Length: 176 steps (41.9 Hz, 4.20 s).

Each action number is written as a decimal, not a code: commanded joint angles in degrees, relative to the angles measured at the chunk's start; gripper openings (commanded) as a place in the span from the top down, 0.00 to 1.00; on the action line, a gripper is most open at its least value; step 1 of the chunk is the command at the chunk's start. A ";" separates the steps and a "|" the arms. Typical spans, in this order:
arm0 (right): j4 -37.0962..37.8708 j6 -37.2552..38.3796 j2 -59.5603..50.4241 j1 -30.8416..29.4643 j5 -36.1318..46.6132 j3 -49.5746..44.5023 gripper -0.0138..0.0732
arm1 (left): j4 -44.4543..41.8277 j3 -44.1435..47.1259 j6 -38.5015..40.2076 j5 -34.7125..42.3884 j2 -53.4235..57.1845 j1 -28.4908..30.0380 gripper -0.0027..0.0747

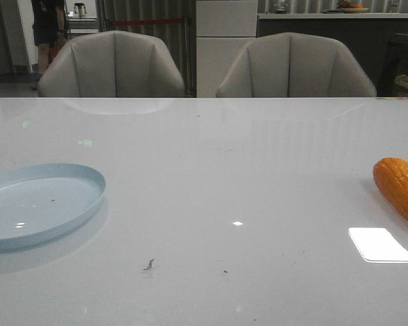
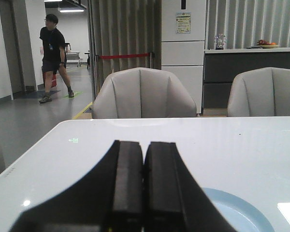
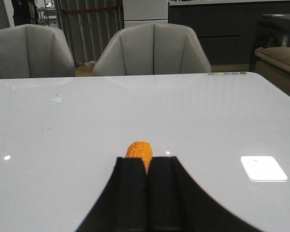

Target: Place corn on plate with both arms

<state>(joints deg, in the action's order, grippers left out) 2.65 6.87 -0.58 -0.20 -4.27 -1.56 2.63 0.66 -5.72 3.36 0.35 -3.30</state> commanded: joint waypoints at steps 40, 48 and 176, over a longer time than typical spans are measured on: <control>-3.94 -0.36 11.86 0.11 -14.06 32.80 0.77 | -3.48 -25.57 0.46 -8.63 -13.14 0.04 0.84; -4.31 -0.36 23.32 0.11 -14.02 34.30 0.77 | -2.63 -28.70 0.46 -8.74 -26.61 0.04 0.84; -9.31 -0.42 47.64 0.11 -28.83 34.10 0.28 | 3.90 -63.78 0.46 -28.75 -101.01 0.04 0.84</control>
<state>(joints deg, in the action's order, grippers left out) -6.27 6.87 47.07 -0.20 -35.94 30.78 6.40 -61.79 -5.55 -27.30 -104.93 -3.30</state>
